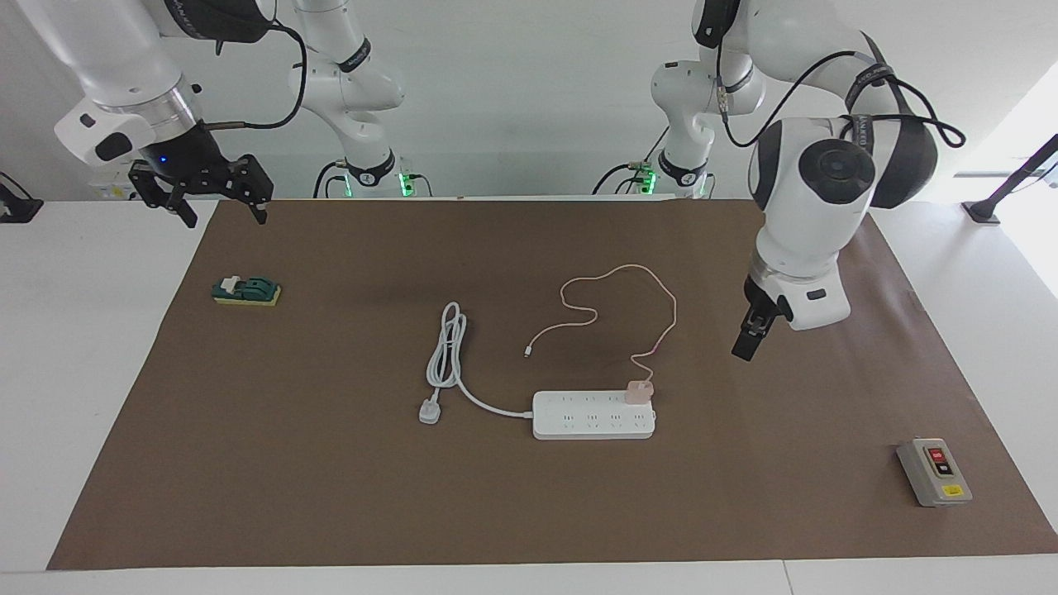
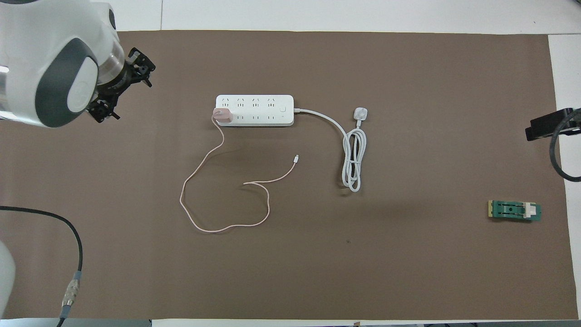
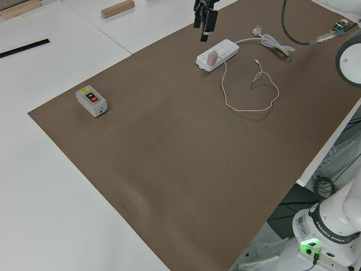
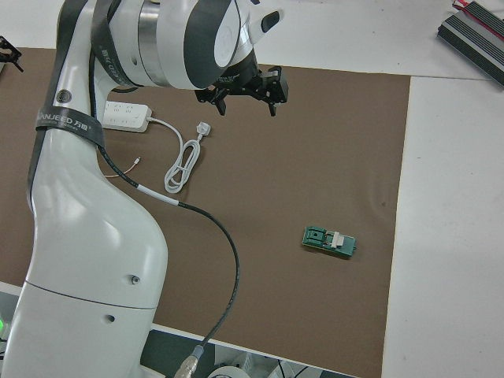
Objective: Plug charger into power strip
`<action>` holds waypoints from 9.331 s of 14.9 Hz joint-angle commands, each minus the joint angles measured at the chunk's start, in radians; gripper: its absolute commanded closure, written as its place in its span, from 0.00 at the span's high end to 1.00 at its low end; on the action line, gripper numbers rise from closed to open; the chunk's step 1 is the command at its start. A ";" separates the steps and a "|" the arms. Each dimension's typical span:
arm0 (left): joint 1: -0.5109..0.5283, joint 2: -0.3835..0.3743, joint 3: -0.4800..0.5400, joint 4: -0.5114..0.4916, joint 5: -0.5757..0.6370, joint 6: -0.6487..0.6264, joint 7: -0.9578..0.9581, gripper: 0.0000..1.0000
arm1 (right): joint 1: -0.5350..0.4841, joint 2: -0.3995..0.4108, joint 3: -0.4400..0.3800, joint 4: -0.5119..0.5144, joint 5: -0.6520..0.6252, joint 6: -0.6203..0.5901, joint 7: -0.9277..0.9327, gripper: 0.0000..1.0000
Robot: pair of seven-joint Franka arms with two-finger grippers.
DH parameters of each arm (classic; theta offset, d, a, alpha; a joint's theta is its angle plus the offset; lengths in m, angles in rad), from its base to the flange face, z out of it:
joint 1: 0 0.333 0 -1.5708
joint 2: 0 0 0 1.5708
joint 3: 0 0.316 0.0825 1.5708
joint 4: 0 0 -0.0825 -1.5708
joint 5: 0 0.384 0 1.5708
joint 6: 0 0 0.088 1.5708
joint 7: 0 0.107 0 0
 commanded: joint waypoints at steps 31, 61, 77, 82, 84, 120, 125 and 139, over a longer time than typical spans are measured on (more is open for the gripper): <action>0.218 -0.461 -0.021 -0.456 -0.124 0.029 0.960 1.00 | -0.015 -0.024 0.011 -0.026 0.017 -0.006 0.016 1.00; 0.101 -0.455 0.071 -0.423 -0.128 -0.030 0.946 1.00 | -0.017 -0.026 0.010 -0.026 0.017 -0.040 0.016 1.00; 0.092 -0.460 0.072 -0.420 -0.156 -0.053 0.952 1.00 | -0.015 -0.026 0.011 -0.024 0.017 -0.040 0.016 1.00; 0.092 -0.460 0.072 -0.420 -0.156 -0.055 0.954 1.00 | -0.015 -0.026 0.011 -0.024 0.017 -0.040 0.021 1.00; 0.092 -0.460 0.072 -0.417 -0.156 -0.053 0.954 1.00 | -0.017 -0.024 0.011 -0.024 0.017 -0.038 0.021 1.00; 0.097 -0.411 0.066 -0.315 -0.151 -0.072 0.961 1.00 | -0.006 -0.026 0.014 -0.026 0.017 -0.046 0.016 1.00; 0.098 -0.412 0.068 -0.315 -0.153 -0.075 0.963 1.00 | -0.009 -0.026 0.014 -0.026 0.017 -0.046 0.016 1.00; 0.095 -0.398 0.066 -0.314 -0.153 -0.073 0.964 1.00 | -0.009 -0.026 0.013 -0.026 0.017 -0.046 0.016 1.00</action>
